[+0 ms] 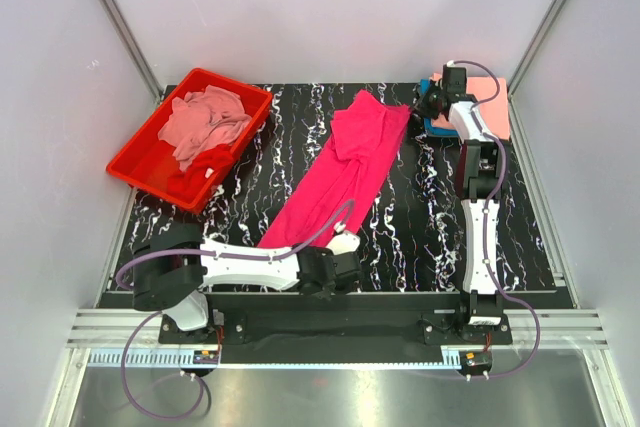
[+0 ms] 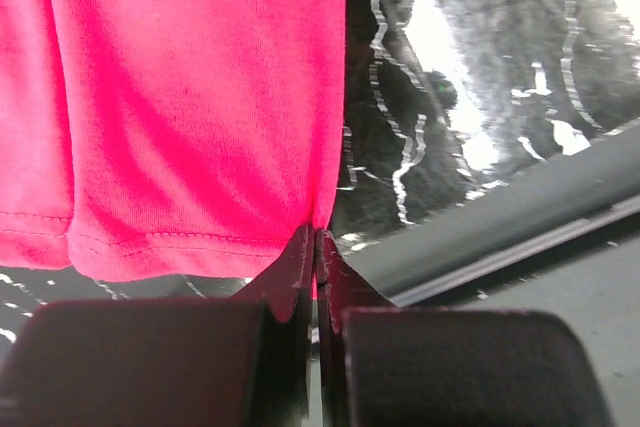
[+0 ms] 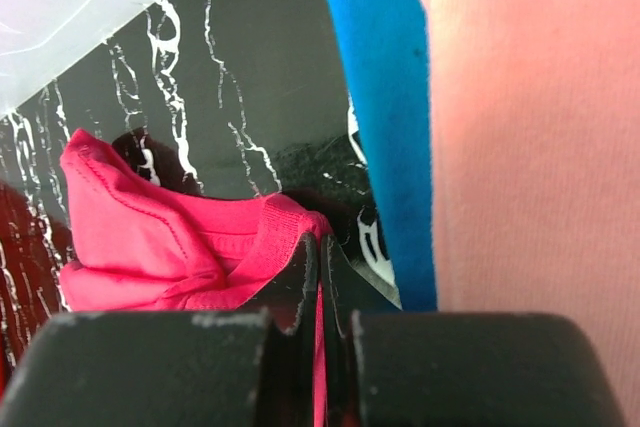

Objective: Fold and stack the t-shirts
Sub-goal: Fold the tshirt

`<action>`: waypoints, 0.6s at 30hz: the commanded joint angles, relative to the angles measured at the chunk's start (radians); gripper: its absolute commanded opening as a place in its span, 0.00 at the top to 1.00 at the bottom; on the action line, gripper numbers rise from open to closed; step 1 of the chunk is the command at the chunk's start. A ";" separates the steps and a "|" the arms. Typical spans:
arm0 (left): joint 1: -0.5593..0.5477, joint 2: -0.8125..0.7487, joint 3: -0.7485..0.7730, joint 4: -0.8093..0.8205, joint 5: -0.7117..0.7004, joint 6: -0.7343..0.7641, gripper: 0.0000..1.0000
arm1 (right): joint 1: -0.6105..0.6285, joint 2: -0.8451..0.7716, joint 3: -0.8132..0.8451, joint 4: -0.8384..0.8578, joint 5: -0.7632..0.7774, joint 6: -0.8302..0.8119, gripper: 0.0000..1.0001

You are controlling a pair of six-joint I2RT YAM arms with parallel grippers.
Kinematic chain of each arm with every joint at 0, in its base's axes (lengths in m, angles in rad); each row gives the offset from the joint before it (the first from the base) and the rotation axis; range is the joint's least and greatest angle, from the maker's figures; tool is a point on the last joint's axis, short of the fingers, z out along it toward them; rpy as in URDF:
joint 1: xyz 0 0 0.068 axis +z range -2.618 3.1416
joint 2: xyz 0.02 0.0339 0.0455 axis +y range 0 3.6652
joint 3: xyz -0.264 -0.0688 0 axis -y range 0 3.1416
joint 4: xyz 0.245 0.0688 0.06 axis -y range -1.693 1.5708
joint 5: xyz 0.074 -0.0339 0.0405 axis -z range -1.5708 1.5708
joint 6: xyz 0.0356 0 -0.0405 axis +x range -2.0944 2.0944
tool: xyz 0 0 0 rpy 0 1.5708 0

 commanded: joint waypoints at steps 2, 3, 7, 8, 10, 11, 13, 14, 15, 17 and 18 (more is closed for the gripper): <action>-0.014 0.016 0.055 0.014 0.067 -0.022 1.00 | -0.021 0.028 0.062 0.040 0.014 -0.046 1.00; -0.012 0.024 0.072 0.011 0.069 -0.034 1.00 | -0.022 0.032 0.072 0.052 0.008 -0.046 1.00; -0.014 0.063 0.119 0.054 0.119 -0.057 1.00 | -0.022 0.061 0.130 0.061 0.011 -0.048 0.99; -0.012 0.083 0.128 0.064 0.132 -0.062 1.00 | -0.022 0.074 0.144 0.061 0.022 -0.052 0.97; -0.014 0.102 0.164 0.091 0.165 -0.076 0.99 | -0.025 0.083 0.176 0.076 0.026 -0.055 0.94; -0.014 0.113 0.176 0.098 0.176 -0.083 0.92 | -0.027 0.092 0.187 0.084 0.026 -0.057 0.92; -0.012 0.133 0.194 0.114 0.213 -0.100 0.77 | -0.027 0.097 0.210 0.103 0.023 -0.062 0.85; -0.014 0.134 0.216 0.114 0.222 -0.103 0.63 | -0.028 0.101 0.222 0.101 0.019 -0.071 0.83; -0.014 0.130 0.227 0.105 0.238 -0.103 0.57 | -0.028 0.100 0.246 0.087 0.016 -0.077 0.76; -0.014 0.105 0.248 0.082 0.224 -0.103 0.53 | -0.028 0.066 0.245 0.077 0.006 -0.085 0.71; -0.012 0.072 0.251 0.056 0.210 -0.099 0.51 | -0.028 0.045 0.233 0.066 0.003 -0.080 0.67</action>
